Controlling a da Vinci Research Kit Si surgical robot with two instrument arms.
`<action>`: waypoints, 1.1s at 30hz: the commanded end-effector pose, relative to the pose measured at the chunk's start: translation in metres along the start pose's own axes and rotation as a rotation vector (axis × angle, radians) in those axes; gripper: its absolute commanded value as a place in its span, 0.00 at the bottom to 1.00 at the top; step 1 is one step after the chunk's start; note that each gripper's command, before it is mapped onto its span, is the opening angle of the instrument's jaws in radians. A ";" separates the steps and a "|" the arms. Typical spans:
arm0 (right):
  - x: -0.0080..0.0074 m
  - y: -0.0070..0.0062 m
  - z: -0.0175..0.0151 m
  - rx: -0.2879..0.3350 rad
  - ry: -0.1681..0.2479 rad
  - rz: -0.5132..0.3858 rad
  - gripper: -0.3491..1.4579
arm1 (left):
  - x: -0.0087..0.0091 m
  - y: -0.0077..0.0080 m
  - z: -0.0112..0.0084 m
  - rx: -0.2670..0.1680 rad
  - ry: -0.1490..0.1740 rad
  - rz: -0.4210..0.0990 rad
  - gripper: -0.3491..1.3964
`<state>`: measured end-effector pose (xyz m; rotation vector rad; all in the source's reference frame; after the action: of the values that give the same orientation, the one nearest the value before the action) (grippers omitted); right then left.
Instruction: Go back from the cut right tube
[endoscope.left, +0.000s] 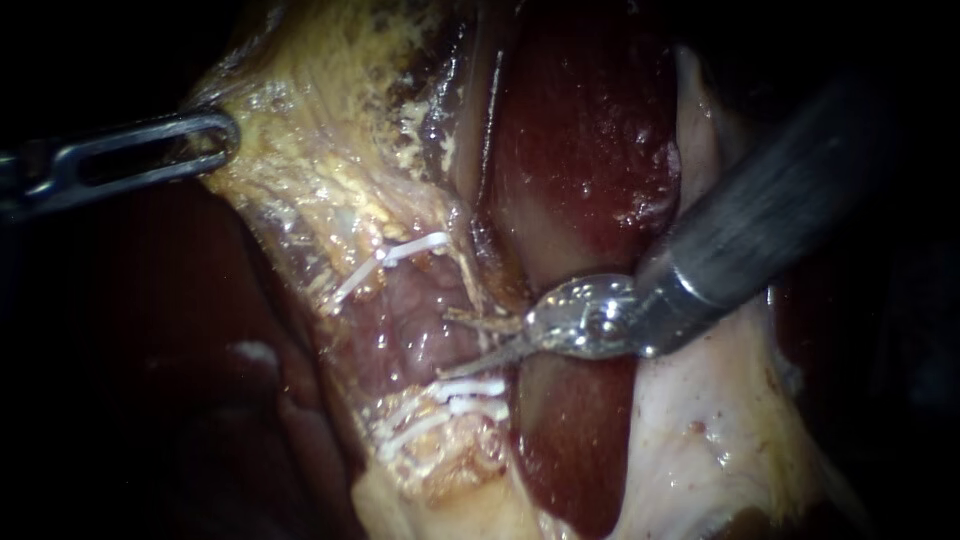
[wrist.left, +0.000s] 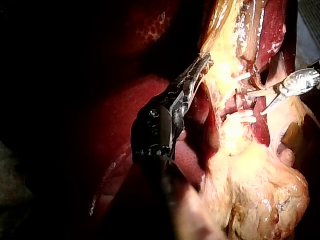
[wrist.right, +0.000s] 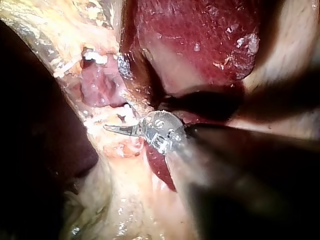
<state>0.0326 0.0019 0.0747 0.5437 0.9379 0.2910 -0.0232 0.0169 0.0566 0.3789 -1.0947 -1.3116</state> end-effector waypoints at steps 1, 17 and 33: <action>0.0000 -0.0001 -0.0009 0.005 0.008 -0.009 0.78 | 0.0000 0.0000 0.0000 -0.001 0.000 0.000 0.00; 0.0011 0.0009 -0.0095 -0.065 0.066 -0.106 0.78 | 0.0001 0.0000 0.0001 -0.001 -0.001 0.000 0.00; 0.0012 0.0009 -0.0102 -0.074 0.063 -0.181 0.85 | 0.0052 0.0012 0.0072 0.008 0.033 0.032 0.00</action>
<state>0.0249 0.0064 0.0696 0.3803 1.0267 0.1804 -0.0296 0.0150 0.0638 0.3899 -1.0740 -1.2653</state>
